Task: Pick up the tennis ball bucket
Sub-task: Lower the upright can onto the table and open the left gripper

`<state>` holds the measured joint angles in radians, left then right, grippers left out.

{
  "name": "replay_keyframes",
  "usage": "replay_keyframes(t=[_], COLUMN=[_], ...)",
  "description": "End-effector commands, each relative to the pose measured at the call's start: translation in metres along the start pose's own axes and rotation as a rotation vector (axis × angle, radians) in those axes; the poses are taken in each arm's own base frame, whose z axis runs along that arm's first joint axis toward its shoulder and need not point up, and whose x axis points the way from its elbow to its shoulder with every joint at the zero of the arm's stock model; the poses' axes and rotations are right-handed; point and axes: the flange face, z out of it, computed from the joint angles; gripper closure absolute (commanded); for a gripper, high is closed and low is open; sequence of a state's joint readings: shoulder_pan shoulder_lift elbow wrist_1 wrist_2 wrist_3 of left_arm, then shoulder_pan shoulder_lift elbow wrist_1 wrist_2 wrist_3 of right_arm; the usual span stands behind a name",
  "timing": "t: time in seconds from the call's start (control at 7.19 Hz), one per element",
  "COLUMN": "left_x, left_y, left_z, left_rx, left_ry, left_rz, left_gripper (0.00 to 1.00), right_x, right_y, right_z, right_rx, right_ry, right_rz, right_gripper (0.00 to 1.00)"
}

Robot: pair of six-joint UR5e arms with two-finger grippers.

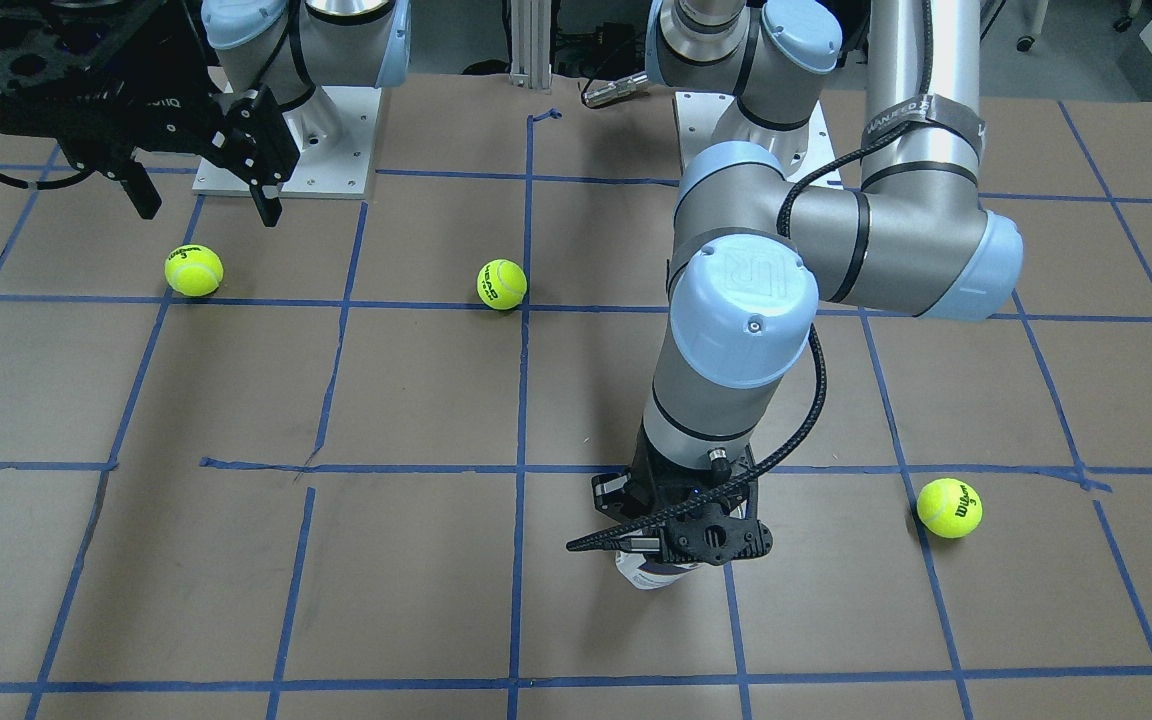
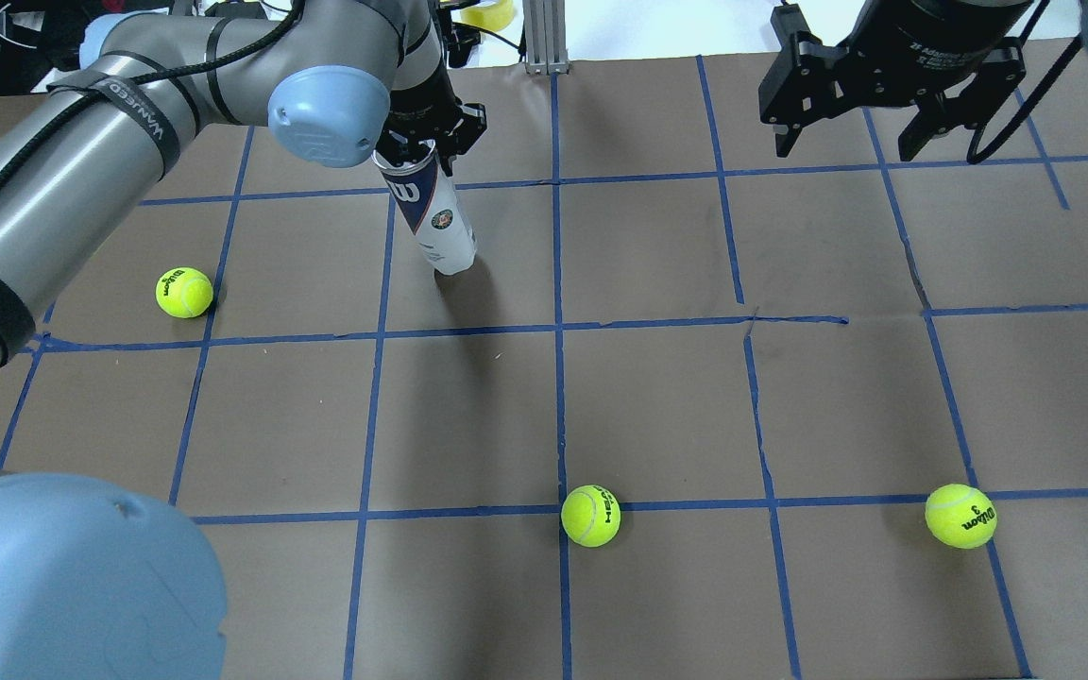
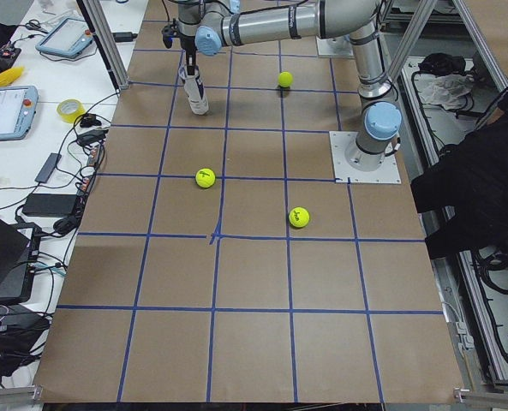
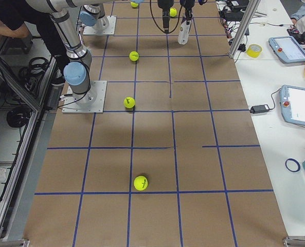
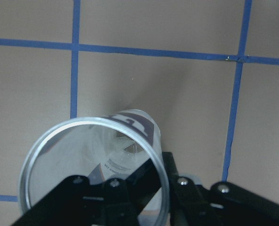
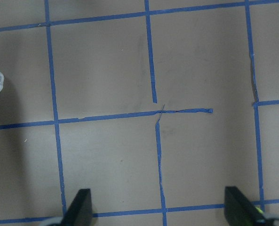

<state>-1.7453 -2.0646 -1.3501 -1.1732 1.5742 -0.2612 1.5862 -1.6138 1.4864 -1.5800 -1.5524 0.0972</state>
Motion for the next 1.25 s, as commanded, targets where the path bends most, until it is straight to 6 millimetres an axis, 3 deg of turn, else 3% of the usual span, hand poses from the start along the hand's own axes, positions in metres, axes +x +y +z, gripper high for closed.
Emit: replay_keyframes(t=[0.0,0.14,0.28,0.56,0.7,0.97,1.11], left_x=[0.006,0.007,0.011,0.016,0.016,0.001,-0.021], left_y=[0.004,0.006,0.008,0.017,0.026,0.035,0.046], left_z=[0.002,0.003,-0.001,-0.034,-0.068,-0.117,-0.138], left_rx=[-0.008,-0.019,-0.021,-0.031,-0.042,-0.042,-0.061], left_ry=[0.001,0.006,0.022,0.056,0.055,0.045,0.032], left_rz=[0.001,-0.016,-0.015,-0.018,-0.011,0.036,0.111], left_gripper=[0.39,0.12,0.02,0.0,0.0,0.0,0.0], right_x=[0.0,0.0,0.0,0.0,0.0,0.0,0.0], right_y=[0.0,0.0,0.0,0.0,0.0,0.0,0.001], right_z=[0.0,0.001,0.001,0.001,0.001,0.001,0.002], right_rx=[0.0,-0.002,-0.003,-0.003,-0.003,-0.003,-0.006], right_ry=[0.0,0.0,0.0,0.0,0.0,0.0,0.001], right_rz=[-0.002,-0.002,-0.004,-0.004,-0.004,-0.004,-0.005], right_gripper=[0.0,0.0,0.0,0.0,0.0,0.0,0.0])
